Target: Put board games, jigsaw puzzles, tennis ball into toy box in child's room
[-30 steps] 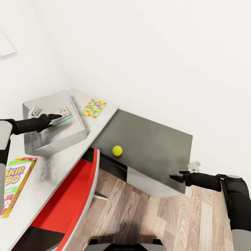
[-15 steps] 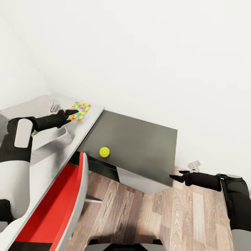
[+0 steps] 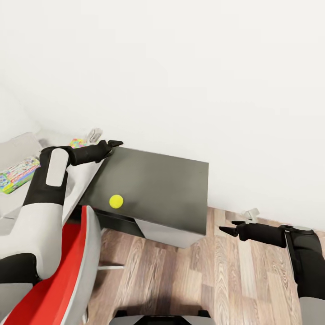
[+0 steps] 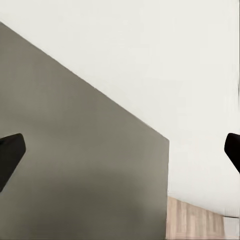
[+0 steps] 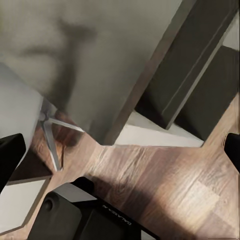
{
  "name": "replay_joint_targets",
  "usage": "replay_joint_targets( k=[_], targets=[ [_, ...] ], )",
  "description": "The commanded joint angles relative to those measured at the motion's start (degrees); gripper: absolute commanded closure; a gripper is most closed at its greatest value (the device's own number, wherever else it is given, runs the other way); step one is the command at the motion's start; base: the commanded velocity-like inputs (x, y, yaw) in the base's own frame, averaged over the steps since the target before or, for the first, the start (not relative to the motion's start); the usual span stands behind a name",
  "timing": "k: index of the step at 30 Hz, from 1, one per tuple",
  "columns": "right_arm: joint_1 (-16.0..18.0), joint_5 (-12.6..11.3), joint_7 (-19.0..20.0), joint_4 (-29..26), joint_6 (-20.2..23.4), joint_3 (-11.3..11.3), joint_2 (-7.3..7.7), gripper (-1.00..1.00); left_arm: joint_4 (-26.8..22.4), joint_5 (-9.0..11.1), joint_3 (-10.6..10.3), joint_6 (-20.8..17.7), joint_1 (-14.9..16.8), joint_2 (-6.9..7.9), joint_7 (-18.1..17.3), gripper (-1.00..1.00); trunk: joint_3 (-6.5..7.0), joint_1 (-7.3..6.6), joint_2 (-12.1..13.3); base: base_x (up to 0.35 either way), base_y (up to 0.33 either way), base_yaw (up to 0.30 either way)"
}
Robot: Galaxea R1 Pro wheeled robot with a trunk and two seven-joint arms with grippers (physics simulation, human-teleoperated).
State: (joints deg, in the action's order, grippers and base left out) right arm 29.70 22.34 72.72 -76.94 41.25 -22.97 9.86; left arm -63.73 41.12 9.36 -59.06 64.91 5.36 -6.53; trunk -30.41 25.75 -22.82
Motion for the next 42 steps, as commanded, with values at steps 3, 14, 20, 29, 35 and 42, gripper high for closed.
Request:
replay_joint_targets(
  k=[3,14,20,29,35,42],
  targets=[
    [0.1,0.5,0.5,-0.1,0.6,0.0,-0.06,-1.0,0.1,-0.7,-0.5,-0.3,0.9,-1.2,0.9,-1.0,0.0,0.03,-0.1,0.0,0.0,-0.273],
    [0.1,0.6,0.4,-0.1,0.9,0.0,-0.07,-1.0,0.0,-0.8,-2.9,-0.2,1.5,-7.14,4.0,-1.0,0.51,0.03,-0.1,0.0,0.0,-0.251],
    [0.1,0.7,0.4,-0.1,1.0,0.0,-0.08,-1.0,-0.4,-0.6,-7.3,0.1,-1.2,-9.48,5.2,-1.0,0.92,0.03,-0.1,0.0,0.0,-0.205],
    [0.1,0.7,0.1,-0.1,1.0,0.0,-0.03,-1.0,-4.0,-0.2,-11.9,0.4,-8.6,-12.19,6.7,-1.0,1.61,0.03,-0.1,0.0,0.0,-0.16],
    [0.1,0.9,-1.2,0.2,1.0,0.2,-0.05,-1.0,-8.1,0.2,-13.7,0.5,-15.0,-13.25,8.3,-1.0,2.09,0.03,-0.1,0.0,0.0,-0.135],
    [0.1,1.0,-3.6,0.4,0.9,0.3,0.0,-1.0,-16.0,2.8,-17.0,0.8,-24.7,-14.04,9.6,-1.0,2.68,0.03,-0.1,0.0,0.0,-0.117]
  ],
)
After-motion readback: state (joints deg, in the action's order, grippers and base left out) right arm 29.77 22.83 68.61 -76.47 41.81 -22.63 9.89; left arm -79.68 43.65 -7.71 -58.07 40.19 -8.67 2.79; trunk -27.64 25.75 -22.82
